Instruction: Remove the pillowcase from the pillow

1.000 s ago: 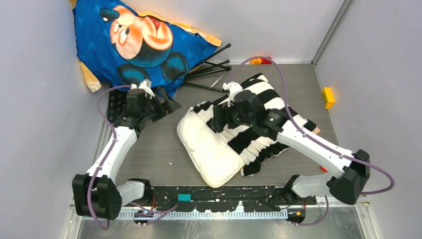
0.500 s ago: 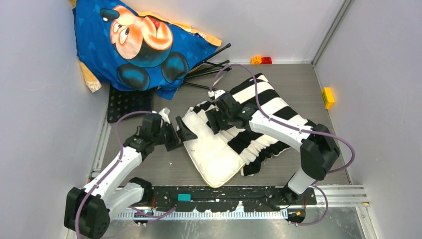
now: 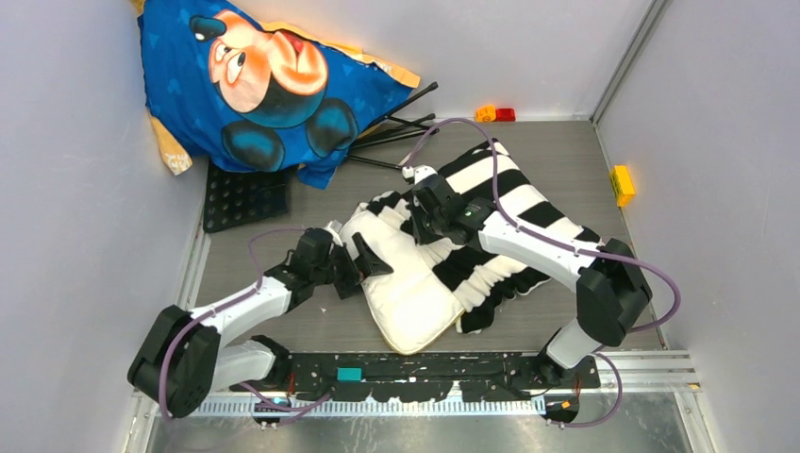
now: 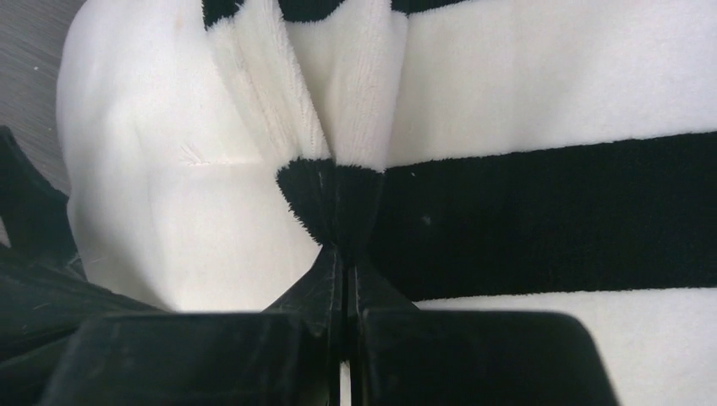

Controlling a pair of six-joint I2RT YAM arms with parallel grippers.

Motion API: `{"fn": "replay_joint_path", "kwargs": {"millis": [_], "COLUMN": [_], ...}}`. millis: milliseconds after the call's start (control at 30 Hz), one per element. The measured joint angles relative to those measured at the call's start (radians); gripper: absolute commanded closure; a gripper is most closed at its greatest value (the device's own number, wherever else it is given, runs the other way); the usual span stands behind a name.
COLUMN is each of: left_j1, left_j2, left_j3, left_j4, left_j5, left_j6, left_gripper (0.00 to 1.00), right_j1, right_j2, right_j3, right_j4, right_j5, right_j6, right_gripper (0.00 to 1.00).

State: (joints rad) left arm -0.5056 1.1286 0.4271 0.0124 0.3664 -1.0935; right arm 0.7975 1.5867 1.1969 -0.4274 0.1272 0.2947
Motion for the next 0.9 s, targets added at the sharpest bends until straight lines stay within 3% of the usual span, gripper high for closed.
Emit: {"fn": "replay_joint_path", "kwargs": {"millis": [67,200,233,333,467,600,833,900], "left_j1": [-0.002,-0.001,0.0,0.03,0.162,0.311,0.455,0.489], "left_j2": [0.036,0.075,0.079,0.081,0.055,-0.045,-0.136,-0.136], "left_j3": [0.0,0.0,0.0,0.0,0.004,0.073,0.201,0.221], "left_j4": [0.04,0.104,0.117,0.149,0.112,-0.085,-0.295,-0.333], "left_j5": [-0.001,-0.004,-0.001,0.027,0.089,0.099,0.132,0.16], "left_j6": [-0.008,-0.01,-0.011,0.001,0.044,0.166,0.304,0.322], "left_gripper": [0.28,0.89,0.98,1.0,1.0,1.0,1.0,1.0], "right_j1": [-0.001,-0.01,-0.016,-0.049,-0.151,-0.286,-0.428,-0.462], "right_j2": [-0.01,-0.043,-0.057,-0.108,-0.16,-0.173,-0.167,-0.161], "right_j3": [-0.003,-0.023,-0.031,-0.053,-0.064,-0.057,0.018,0.031], "right_j4": [0.005,0.013,0.015,0.019,0.023,0.009,-0.059,-0.063], "right_j5": [0.006,0.031,0.035,0.048,0.055,0.02,-0.029,-0.045], "right_j6": [0.004,0.014,0.017,0.027,0.03,0.03,0.07,0.083], "right_gripper": [1.0,1.0,1.0,1.0,1.0,1.0,1.0,0.9]}}
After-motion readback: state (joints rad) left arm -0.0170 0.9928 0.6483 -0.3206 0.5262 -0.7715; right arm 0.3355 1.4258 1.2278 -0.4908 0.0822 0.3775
